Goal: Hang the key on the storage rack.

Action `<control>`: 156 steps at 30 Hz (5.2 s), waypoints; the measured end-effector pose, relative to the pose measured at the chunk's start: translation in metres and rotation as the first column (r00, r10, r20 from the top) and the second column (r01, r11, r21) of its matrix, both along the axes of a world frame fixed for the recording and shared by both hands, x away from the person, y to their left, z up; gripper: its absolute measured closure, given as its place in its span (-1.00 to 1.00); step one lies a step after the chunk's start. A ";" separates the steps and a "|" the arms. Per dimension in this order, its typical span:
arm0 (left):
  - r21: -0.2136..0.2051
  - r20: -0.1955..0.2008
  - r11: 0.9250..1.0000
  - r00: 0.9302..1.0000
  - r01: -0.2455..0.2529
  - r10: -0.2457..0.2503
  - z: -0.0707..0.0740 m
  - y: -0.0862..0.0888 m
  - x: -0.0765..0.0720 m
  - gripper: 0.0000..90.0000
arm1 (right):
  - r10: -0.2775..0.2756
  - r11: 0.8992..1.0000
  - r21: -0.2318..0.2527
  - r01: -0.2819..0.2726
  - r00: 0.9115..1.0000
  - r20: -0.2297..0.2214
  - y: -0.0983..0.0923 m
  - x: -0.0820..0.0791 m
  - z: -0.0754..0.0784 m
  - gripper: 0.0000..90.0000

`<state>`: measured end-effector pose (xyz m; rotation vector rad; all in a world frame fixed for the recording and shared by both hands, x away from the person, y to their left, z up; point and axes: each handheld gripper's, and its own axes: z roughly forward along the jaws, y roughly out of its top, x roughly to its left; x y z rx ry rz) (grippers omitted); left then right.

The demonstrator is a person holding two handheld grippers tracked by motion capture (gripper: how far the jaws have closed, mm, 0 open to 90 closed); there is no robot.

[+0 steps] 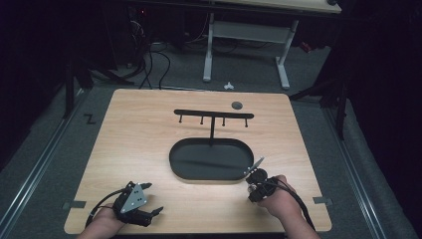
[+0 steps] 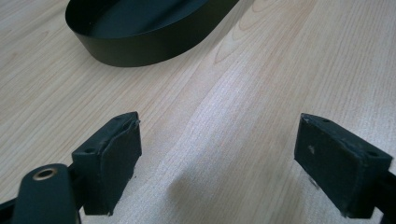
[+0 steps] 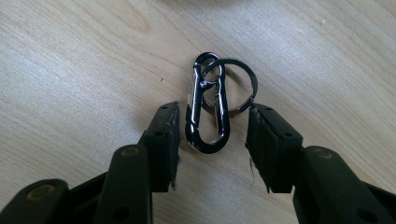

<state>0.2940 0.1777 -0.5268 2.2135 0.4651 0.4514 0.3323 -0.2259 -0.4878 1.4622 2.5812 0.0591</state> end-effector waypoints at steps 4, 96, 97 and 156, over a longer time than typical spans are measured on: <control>0.000 0.000 1.000 1.000 0.000 0.000 0.000 0.000 0.000 -0.66 | 0.007 1.000 0.008 -0.007 1.000 -0.010 0.000 0.001 0.000 0.34; 0.005 -0.002 1.000 1.000 -0.003 0.003 0.000 0.000 0.000 -0.66 | -0.064 0.986 0.160 0.046 0.992 0.110 -0.026 -0.006 0.049 0.89; 0.005 -0.002 1.000 1.000 -0.003 0.003 0.000 0.000 0.000 -0.66 | -0.067 0.985 0.163 0.048 0.991 0.114 -0.026 -0.006 0.052 0.89; 0.004 -0.008 1.000 1.000 0.000 0.000 0.000 0.000 0.000 -0.66 | -0.120 0.973 0.216 0.076 0.973 0.199 -0.007 0.051 0.161 0.89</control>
